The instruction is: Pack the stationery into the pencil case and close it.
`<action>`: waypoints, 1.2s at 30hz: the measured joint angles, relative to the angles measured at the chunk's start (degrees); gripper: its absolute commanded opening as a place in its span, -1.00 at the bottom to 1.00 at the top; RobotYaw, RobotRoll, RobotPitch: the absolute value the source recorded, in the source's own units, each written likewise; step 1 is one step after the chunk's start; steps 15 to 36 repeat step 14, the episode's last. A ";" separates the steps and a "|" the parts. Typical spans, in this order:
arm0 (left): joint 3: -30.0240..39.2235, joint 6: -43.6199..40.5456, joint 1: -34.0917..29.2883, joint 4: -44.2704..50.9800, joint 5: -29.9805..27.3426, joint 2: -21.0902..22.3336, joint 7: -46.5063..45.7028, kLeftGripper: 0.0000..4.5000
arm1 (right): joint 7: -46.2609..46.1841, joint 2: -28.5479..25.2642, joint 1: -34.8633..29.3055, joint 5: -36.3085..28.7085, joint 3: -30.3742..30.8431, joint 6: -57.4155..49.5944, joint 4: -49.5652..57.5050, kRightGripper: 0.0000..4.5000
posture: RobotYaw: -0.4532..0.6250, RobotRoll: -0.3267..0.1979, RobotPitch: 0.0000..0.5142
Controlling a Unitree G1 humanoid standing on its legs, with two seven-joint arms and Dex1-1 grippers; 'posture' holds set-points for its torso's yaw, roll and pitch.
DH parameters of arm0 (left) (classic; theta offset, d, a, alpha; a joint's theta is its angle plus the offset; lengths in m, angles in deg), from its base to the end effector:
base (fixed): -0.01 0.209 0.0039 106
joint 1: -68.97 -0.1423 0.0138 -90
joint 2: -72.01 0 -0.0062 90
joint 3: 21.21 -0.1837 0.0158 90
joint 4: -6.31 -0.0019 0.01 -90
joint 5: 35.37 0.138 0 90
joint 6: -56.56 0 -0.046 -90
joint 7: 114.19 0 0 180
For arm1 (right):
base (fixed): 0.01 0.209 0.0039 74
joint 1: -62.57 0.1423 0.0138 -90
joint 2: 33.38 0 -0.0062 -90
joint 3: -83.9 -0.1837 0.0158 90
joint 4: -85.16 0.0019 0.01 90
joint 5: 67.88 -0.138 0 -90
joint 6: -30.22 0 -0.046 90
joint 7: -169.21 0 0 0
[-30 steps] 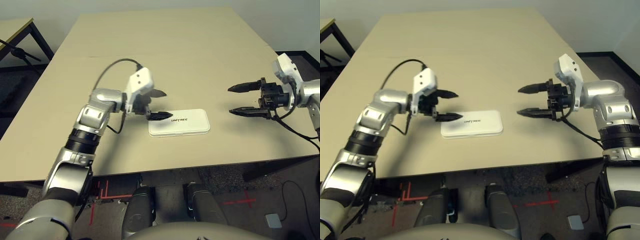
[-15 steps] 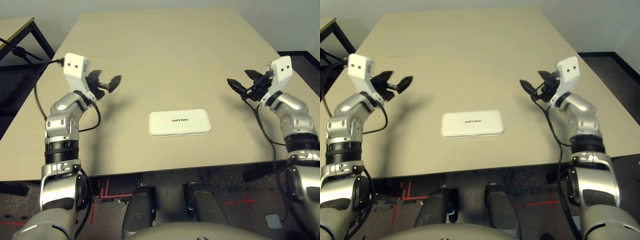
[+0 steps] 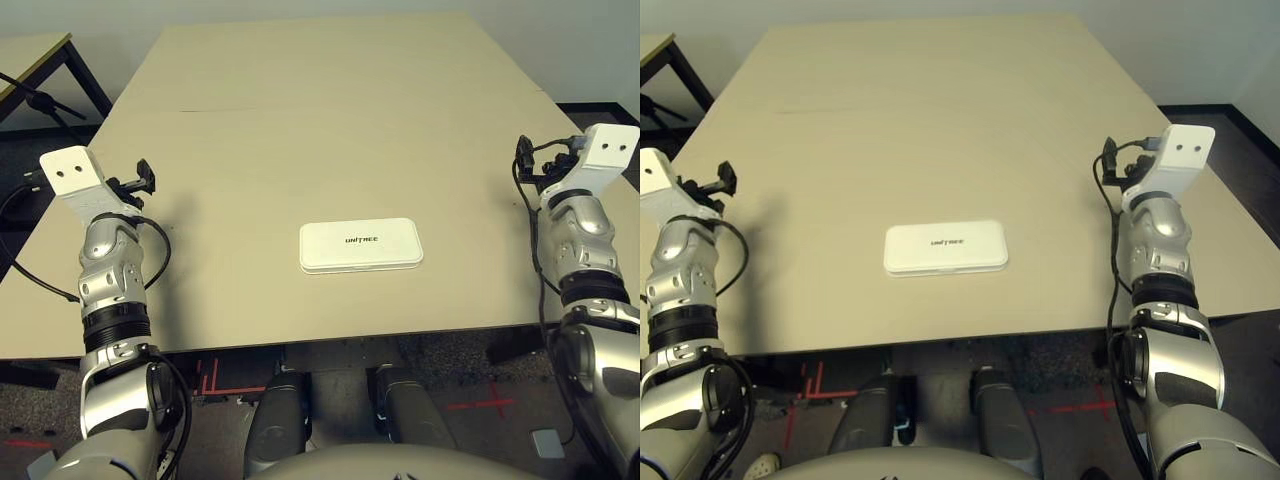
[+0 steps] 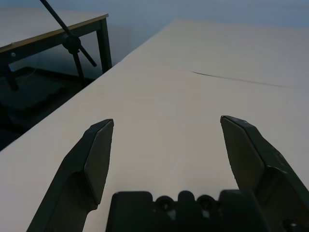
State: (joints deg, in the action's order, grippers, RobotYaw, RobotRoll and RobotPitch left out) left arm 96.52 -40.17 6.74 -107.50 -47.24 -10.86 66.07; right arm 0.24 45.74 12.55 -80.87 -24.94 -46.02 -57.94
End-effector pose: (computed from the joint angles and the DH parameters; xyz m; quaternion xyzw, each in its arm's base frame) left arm 0.2697 0.3009 0.1206 -0.0277 -0.0481 0.2193 0.9741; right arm 0.3048 -0.2930 0.1106 -0.0024 -0.0690 -0.1055 0.9920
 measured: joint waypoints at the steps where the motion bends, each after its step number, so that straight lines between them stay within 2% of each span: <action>1: -0.31 0.09 -0.23 0.15 0.15 -0.24 -0.53 0.98 | 0.05 0.00 0.17 -0.04 -0.07 0.00 -0.80 1.00 | -0.25 0.25 -0.68; 9: -3.59 0.74 -1.23 2.58 1.39 -2.91 -3.75 0.98 | 2.85 -0.59 2.53 -0.26 -0.28 0.00 -3.54 1.00 | -0.30 0.25 -0.51; 36: -4.99 1.05 -1.27 4.15 1.66 -3.16 -3.37 0.98 | 4.39 -1.43 2.34 -0.22 -0.24 -0.02 -3.55 1.00 | -0.34 0.25 -0.50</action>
